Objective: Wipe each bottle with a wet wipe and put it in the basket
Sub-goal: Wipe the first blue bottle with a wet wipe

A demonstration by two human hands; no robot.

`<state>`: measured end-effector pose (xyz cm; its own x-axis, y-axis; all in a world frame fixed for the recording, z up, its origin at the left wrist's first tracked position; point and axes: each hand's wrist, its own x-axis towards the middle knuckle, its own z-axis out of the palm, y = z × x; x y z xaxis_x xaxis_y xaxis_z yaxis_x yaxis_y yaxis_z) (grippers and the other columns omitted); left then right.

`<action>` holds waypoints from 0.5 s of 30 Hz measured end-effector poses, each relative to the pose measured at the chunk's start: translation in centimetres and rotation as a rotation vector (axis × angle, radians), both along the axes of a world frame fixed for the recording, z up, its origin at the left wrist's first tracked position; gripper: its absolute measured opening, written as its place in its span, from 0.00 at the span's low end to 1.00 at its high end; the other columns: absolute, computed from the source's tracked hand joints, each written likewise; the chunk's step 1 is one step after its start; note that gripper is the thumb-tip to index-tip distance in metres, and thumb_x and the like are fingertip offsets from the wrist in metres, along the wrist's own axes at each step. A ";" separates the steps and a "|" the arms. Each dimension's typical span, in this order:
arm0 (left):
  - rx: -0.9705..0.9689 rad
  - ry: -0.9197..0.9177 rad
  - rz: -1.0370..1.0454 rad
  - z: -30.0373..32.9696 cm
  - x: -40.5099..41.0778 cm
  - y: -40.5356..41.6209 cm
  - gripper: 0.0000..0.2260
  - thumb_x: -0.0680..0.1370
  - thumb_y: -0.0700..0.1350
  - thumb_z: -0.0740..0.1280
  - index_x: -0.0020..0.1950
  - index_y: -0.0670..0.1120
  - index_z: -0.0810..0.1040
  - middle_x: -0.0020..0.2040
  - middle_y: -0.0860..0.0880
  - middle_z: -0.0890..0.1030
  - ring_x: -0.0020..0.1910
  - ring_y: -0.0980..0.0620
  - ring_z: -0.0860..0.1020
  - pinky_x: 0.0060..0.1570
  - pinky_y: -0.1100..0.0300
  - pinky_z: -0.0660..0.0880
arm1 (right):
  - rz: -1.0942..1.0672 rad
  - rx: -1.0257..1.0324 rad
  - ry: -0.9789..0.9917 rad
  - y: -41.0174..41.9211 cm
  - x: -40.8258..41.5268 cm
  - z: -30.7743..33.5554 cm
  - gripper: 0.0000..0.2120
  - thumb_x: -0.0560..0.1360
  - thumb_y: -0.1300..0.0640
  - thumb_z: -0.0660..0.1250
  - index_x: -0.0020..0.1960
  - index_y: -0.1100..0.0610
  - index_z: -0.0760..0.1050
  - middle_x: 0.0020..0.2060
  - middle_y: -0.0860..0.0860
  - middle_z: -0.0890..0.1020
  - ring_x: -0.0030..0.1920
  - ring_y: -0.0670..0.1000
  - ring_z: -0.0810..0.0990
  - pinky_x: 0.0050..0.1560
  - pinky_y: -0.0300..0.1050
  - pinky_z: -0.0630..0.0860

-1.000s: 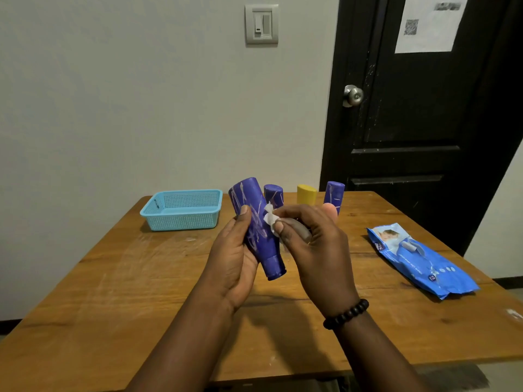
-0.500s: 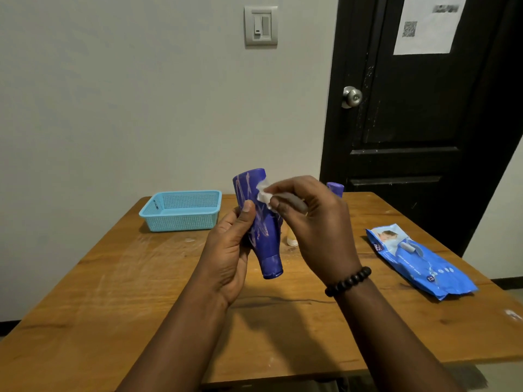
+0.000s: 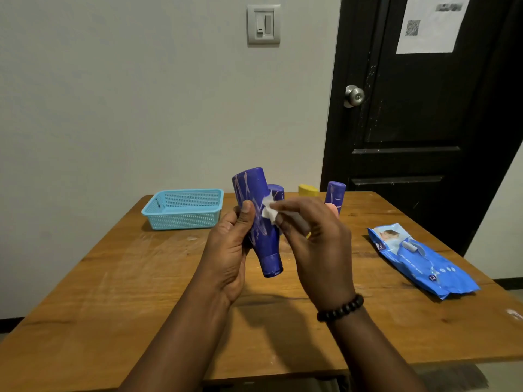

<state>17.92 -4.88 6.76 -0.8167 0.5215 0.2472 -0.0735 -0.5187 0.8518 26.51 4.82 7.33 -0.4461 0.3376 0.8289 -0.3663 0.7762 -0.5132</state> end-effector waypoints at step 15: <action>-0.044 -0.047 0.063 0.0 -1.0 -0.2 0.18 0.73 0.53 0.66 0.59 0.45 0.79 0.45 0.49 0.86 0.43 0.54 0.83 0.46 0.58 0.81 | 0.105 -0.084 -0.091 -0.1 0.7 -1.3 0.08 0.73 0.63 0.71 0.52 0.56 0.80 0.49 0.46 0.82 0.53 0.39 0.79 0.50 0.27 0.74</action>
<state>16.92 -5.06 6.71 -0.8582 0.4786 0.1857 -0.0823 -0.4853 0.8704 27.21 4.77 6.06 -0.5546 0.3514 0.7542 -0.3922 0.6890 -0.6094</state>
